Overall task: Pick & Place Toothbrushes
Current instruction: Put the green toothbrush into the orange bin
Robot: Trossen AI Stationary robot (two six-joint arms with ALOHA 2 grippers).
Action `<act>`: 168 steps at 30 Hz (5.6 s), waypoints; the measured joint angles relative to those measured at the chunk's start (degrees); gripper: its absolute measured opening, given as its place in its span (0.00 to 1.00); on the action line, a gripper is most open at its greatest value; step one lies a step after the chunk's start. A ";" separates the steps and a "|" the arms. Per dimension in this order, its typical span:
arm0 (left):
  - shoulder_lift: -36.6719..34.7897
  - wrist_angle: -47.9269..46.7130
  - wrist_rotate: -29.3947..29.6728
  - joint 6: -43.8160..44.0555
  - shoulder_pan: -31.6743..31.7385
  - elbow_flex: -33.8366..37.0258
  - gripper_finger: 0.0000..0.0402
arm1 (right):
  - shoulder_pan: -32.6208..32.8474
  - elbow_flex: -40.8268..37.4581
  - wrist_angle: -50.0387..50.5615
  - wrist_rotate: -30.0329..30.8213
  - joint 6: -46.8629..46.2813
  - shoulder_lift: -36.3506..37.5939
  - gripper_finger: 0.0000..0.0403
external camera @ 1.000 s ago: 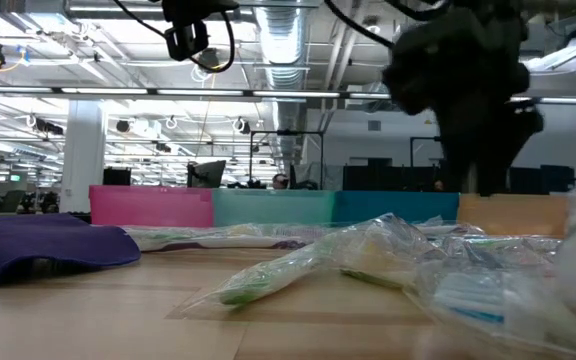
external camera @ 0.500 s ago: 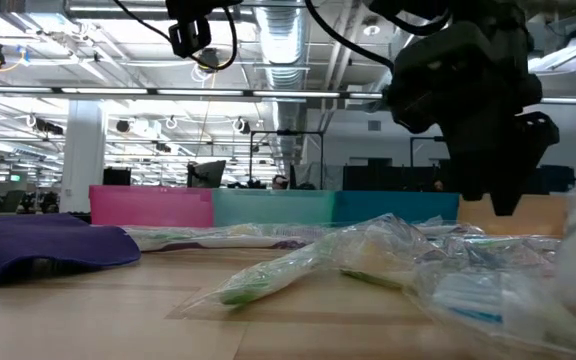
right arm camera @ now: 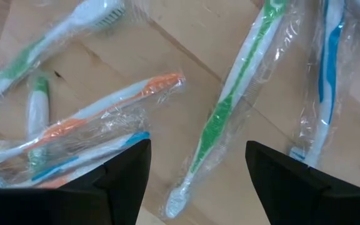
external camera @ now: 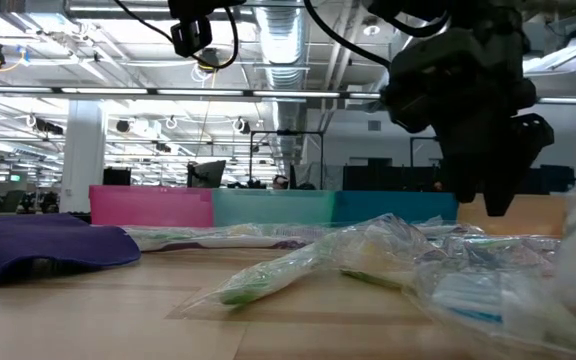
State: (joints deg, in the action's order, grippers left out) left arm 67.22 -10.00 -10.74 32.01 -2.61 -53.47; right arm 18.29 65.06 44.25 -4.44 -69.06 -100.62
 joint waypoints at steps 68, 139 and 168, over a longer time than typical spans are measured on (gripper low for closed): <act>0.02 3.80 1.77 -0.07 0.11 1.01 0.23 | -1.27 -6.42 -8.37 -1.76 0.22 -1.30 0.28; 0.04 4.93 3.23 -0.15 0.00 1.03 0.23 | -20.28 19.12 19.21 2.34 25.91 6.82 0.00; 0.02 5.00 3.41 0.27 -0.91 1.07 0.23 | -68.10 -3.55 17.54 7.45 40.52 18.88 0.00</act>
State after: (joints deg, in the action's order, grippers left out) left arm 67.24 -4.99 -7.33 32.28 -3.52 -52.40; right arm -49.81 61.51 61.79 3.01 -28.53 -81.73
